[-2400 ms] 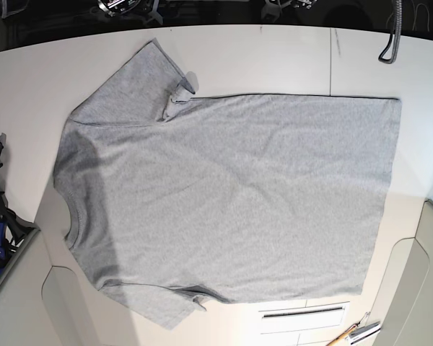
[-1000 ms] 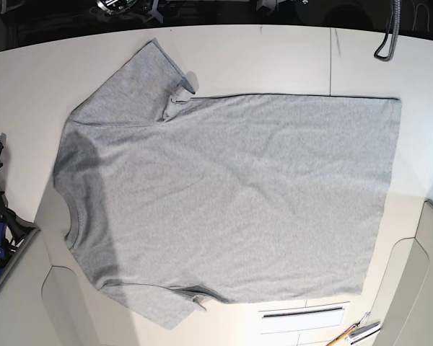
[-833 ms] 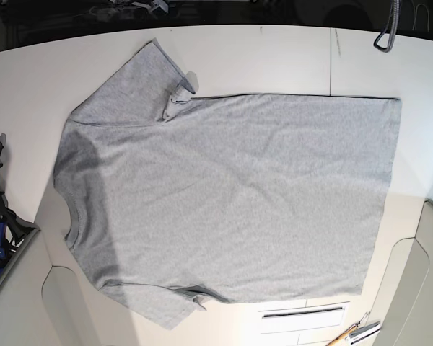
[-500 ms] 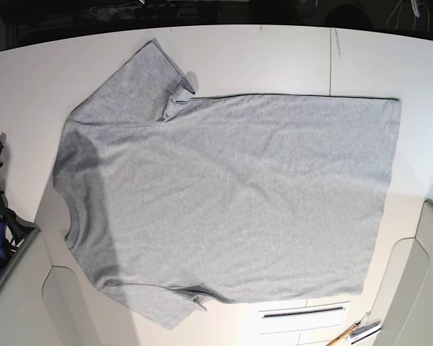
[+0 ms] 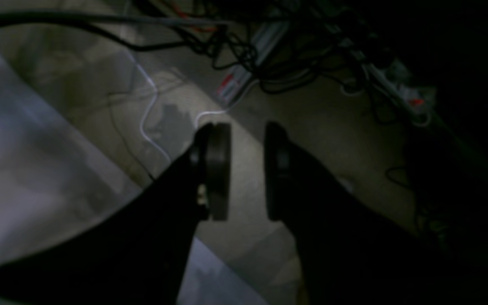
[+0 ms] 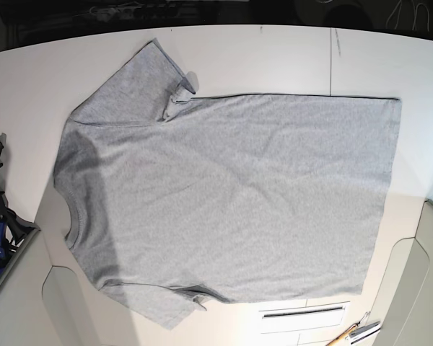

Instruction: Fold the T-shirt properly

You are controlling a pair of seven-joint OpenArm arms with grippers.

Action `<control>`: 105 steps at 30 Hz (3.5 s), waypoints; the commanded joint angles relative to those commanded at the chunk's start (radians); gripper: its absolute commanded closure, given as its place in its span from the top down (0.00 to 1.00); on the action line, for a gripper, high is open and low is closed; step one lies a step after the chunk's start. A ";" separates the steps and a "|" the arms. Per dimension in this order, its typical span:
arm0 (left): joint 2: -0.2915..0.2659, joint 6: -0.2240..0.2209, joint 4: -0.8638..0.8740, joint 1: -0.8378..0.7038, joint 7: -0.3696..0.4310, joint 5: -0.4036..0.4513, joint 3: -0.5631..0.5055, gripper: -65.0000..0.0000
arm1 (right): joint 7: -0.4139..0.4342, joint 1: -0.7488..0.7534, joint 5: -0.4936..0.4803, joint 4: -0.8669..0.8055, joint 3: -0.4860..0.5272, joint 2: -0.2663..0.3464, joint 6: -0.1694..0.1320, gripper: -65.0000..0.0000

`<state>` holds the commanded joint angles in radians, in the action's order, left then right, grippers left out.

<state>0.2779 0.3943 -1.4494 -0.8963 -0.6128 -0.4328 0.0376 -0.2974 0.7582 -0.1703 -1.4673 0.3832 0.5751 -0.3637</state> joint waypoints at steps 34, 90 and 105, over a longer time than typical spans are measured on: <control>0.063 0.089 -0.522 -0.075 -0.132 -0.312 0.533 0.62 | -0.239 -0.007 -0.550 -0.441 -0.783 -0.080 -0.082 0.51; 0.215 0.093 0.013 0.434 -0.076 -0.483 0.531 0.70 | -0.275 -0.237 -0.605 -0.124 -0.670 -0.402 -0.113 0.51; 0.215 0.090 0.013 0.449 -0.028 -0.398 0.411 0.70 | -0.271 -0.237 -0.623 -0.124 -0.631 -0.429 -0.148 0.51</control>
<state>0.4927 0.4847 -1.4364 -0.4469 -0.6411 -0.8307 0.4484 -0.5686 0.5213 -0.7937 -1.5909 -0.2474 0.1459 -0.5121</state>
